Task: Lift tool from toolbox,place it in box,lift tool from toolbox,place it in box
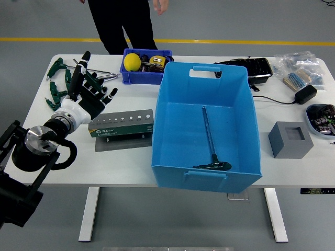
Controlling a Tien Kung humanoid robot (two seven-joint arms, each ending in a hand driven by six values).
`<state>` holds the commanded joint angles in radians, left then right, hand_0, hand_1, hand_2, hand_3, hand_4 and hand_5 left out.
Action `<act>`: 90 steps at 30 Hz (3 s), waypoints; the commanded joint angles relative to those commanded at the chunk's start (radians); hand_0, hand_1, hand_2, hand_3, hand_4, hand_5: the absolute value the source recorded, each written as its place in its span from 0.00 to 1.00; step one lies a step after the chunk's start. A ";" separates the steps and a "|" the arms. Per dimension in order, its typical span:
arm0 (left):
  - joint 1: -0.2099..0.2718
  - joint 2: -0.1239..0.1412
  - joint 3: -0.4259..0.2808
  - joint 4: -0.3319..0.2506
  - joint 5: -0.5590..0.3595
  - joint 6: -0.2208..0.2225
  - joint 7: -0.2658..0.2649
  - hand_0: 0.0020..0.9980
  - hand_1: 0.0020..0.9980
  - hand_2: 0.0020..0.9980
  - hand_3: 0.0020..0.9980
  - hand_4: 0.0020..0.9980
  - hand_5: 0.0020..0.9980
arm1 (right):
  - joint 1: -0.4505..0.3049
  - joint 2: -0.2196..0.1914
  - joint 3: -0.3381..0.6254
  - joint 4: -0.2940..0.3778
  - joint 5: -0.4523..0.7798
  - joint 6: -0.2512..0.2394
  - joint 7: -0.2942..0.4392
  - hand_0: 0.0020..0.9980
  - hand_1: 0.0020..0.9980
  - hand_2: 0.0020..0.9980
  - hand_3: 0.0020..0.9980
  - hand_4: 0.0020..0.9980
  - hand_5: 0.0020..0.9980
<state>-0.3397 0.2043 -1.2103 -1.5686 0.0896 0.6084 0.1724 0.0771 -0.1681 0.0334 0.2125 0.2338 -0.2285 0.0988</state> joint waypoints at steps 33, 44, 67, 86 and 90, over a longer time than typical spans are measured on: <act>-0.178 0.117 0.154 0.013 0.444 -0.149 0.166 0.18 0.06 0.16 0.18 0.70 0.24 | 0.006 -0.003 0.001 0.000 -0.004 0.000 -0.001 0.68 0.65 0.72 0.59 0.85 0.76; -0.305 0.152 0.350 -0.011 0.650 -0.318 0.246 0.17 0.05 0.15 0.18 0.71 0.29 | 0.009 -0.006 0.000 0.001 -0.004 0.000 0.000 0.67 0.65 0.72 0.59 0.85 0.76; -0.570 -0.082 0.912 0.451 1.346 -0.492 -0.027 0.19 0.05 0.16 0.20 0.71 0.34 | 0.025 -0.020 0.042 0.005 -0.083 -0.007 -0.017 0.67 0.65 0.72 0.59 0.85 0.76; -0.617 -0.129 0.894 0.556 1.538 -0.617 -0.040 0.44 0.56 0.75 0.67 1.00 0.60 | 0.034 -0.026 0.038 0.006 -0.082 -0.007 -0.013 0.67 0.65 0.72 0.59 0.85 0.76; -0.618 -0.124 0.871 0.546 1.526 -0.676 -0.031 0.44 0.56 0.75 0.67 1.00 0.60 | 0.034 -0.026 0.035 0.005 -0.078 -0.007 -0.012 0.67 0.65 0.72 0.59 0.85 0.76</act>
<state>-0.9573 0.0804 -0.3396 -1.0226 1.6159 -0.0674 0.1419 0.1116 -0.1942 0.0686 0.2178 0.1562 -0.2356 0.0872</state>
